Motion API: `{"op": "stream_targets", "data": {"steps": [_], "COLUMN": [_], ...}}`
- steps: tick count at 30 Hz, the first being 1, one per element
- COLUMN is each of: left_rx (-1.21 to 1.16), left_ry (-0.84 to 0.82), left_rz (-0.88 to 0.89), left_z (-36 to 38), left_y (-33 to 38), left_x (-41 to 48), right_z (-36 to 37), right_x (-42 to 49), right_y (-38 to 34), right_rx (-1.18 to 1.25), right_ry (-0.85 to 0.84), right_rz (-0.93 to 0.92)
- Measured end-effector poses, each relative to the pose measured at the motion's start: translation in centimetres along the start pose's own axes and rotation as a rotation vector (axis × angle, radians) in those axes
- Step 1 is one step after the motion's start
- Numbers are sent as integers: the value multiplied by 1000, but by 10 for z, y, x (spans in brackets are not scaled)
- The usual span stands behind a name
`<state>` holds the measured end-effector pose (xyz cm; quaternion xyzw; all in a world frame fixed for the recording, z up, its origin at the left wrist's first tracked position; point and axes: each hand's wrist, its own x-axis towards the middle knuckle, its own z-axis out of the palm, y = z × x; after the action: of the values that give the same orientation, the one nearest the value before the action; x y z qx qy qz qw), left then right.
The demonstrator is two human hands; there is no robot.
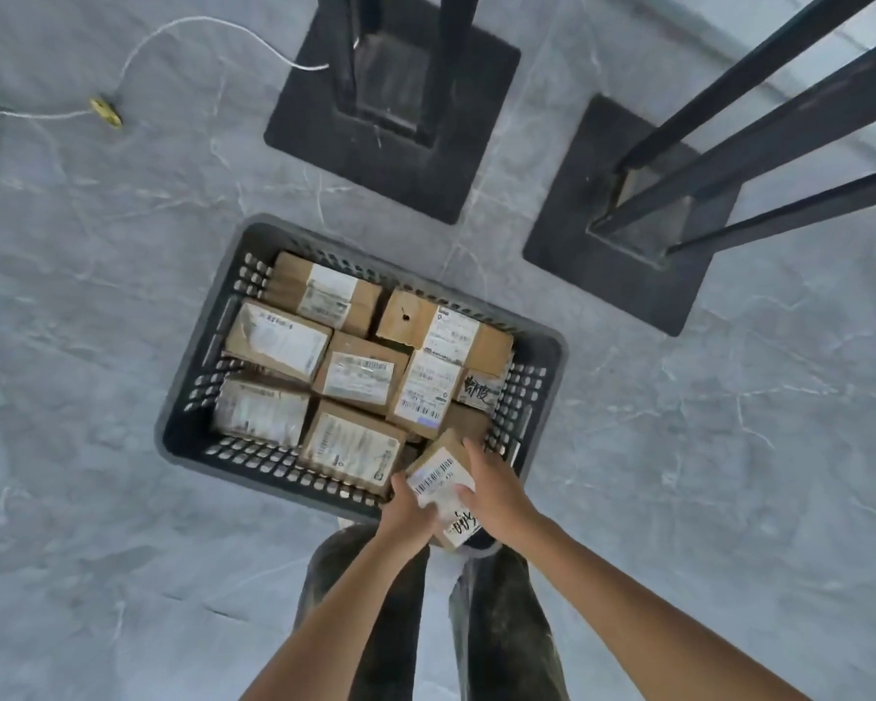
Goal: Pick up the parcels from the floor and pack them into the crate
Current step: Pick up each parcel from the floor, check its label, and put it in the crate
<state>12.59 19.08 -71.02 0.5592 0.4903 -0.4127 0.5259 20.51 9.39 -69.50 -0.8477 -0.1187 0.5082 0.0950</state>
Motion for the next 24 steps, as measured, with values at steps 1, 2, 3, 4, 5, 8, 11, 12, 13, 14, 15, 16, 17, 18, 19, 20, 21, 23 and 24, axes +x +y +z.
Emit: {"op": "stream_targets", "data": {"steps": [1,2,3,4,5,8,11,12,13,14,15,16,17,18,19,20,21,23,24], "left_rx": [17,41,79,134,231,605,690,716,737,750,759,766,780,798,820,847,880,943,983], "left_ry": [15,38,70,112,157,280,321,331,342,355,370,379,385,384,378,376,381,390,397], "left_rz": [-8,-4,11,41,82,188,288,303,316,328,338,343,347,346,341,340,347,356,363], "left_z": [1,2,3,3,3,2,6,6,6,5,4,4,5,6,7,8,8,6,6], "left_y": [-6,-12,-19,-25,-30,-38,-42,-42,-42,-42,-41,-39,-35,-33,-31,-30,-29,-29,-29], "left_x": [9,17,24,30,36,40,36,36,38,42,45,49,53,57,61,65,69,78,82], "right_z": [8,15,21,26,28,30,26,25,24,24,26,28,30,31,34,37,41,49,51], "right_x": [8,14,19,24,27,30,31,32,34,37,40,44,49,53,59,64,69,79,83], "right_y": [3,5,8,10,13,22,30,31,32,32,33,32,30,27,26,25,26,32,34], "right_rx": [-47,-78,-95,-105,-115,-194,-178,-151,-132,-126,-124,-125,-133,-158,-201,-247,-279,-304,-320], "right_ry": [-6,4,23,45,62,35,-32,-42,-44,-45,-42,-36,-31,-28,-25,-14,4,31,37], "right_rz": [-23,-46,-67,-91,-117,-213,-254,-255,-258,-261,-262,-266,-273,-283,-289,-289,-274,-194,-141]}}
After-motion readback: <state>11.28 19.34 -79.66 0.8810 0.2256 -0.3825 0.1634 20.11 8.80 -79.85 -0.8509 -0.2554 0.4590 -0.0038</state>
